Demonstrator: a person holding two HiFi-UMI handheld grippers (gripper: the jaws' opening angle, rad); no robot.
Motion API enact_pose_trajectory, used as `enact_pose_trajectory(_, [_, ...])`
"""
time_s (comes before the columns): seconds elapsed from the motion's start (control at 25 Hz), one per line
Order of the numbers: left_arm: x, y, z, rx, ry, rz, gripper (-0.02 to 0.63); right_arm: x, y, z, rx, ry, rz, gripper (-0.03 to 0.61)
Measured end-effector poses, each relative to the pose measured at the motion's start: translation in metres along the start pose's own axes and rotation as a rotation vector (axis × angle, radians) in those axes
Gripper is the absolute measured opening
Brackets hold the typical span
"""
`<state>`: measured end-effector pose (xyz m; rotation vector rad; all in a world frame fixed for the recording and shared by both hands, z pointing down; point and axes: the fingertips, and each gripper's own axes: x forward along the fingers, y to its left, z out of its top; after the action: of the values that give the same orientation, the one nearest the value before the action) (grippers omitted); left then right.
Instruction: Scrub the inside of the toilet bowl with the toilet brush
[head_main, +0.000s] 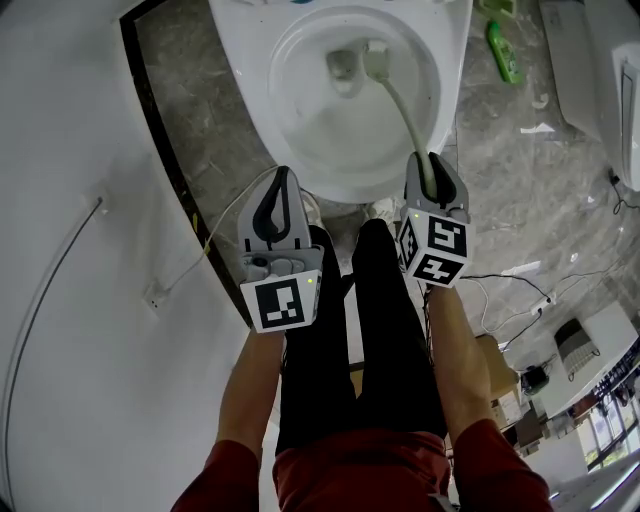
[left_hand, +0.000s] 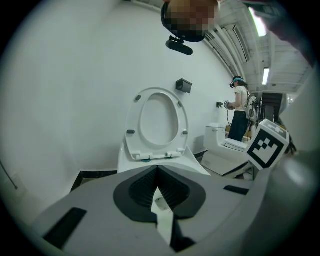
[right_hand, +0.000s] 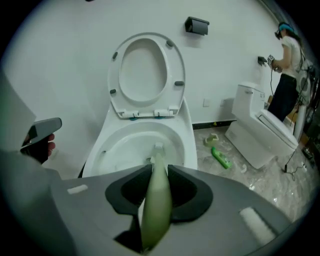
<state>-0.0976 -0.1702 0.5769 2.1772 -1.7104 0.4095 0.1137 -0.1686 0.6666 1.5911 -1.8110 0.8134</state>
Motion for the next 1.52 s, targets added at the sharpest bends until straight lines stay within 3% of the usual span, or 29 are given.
enact_pose_trajectory(0.16, [0.002, -0.001, 0.000, -0.002, 0.002, -0.005, 0.006, 0.003, 0.010, -0.009, -0.051, 0.003, -0.029, 0.110])
enact_pose_trajectory(0.44, [-0.001, 0.004, 0.000, 0.005, 0.006, 0.000, 0.005, 0.056, 0.047, -0.004, -0.135, 0.071, 0.038, 0.110])
enact_pose_trajectory(0.72, [-0.009, 0.013, 0.000, -0.009, -0.005, 0.027, 0.006, 0.012, 0.098, 0.027, -0.329, -0.011, 0.158, 0.112])
enact_pose_trajectory(0.92, [-0.010, 0.015, 0.001, -0.014, -0.008, 0.031, 0.006, 0.038, 0.087, 0.017, -0.266, 0.055, 0.132, 0.112])
enact_pose_trajectory(1.12, [-0.009, 0.014, 0.003, 0.004, -0.009, 0.014, 0.006, 0.069, 0.049, 0.002, -0.066, 0.155, 0.079, 0.112])
enact_pose_trajectory(1.32, [-0.007, 0.004, 0.012, 0.005, -0.033, 0.004, 0.005, 0.025, 0.009, 0.020, 0.117, 0.097, 0.047, 0.112])
enact_pose_trajectory(1.52, [-0.015, -0.001, 0.043, 0.010, -0.041, -0.009, 0.005, -0.023, 0.006, 0.037, 0.086, 0.028, 0.044, 0.112])
